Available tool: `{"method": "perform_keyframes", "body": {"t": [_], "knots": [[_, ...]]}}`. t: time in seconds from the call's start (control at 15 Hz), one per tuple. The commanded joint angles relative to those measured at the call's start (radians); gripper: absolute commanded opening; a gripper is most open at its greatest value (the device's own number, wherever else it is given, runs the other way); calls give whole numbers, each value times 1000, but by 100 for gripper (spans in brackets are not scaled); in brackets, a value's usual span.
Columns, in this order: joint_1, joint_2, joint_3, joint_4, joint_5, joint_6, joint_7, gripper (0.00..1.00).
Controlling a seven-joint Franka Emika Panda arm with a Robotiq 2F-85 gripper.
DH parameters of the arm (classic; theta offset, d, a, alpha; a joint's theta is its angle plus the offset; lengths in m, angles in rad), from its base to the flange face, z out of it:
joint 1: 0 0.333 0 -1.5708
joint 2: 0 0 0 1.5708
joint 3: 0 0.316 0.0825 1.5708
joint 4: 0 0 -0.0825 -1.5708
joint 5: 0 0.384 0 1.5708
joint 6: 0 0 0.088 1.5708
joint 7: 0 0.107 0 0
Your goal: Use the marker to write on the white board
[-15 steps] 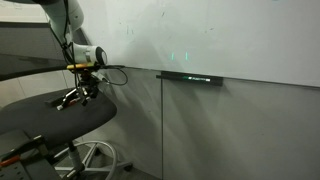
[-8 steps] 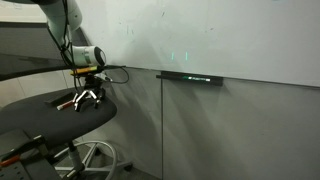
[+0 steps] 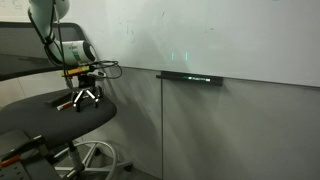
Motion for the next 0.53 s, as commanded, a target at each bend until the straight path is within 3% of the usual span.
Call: {"method": "perform_keyframes", "body": {"t": [0.0, 0.47], "knots": [[4, -181, 14, -244, -17, 194, 71, 100], [9, -339, 28, -479, -60, 343, 68, 100]]}}
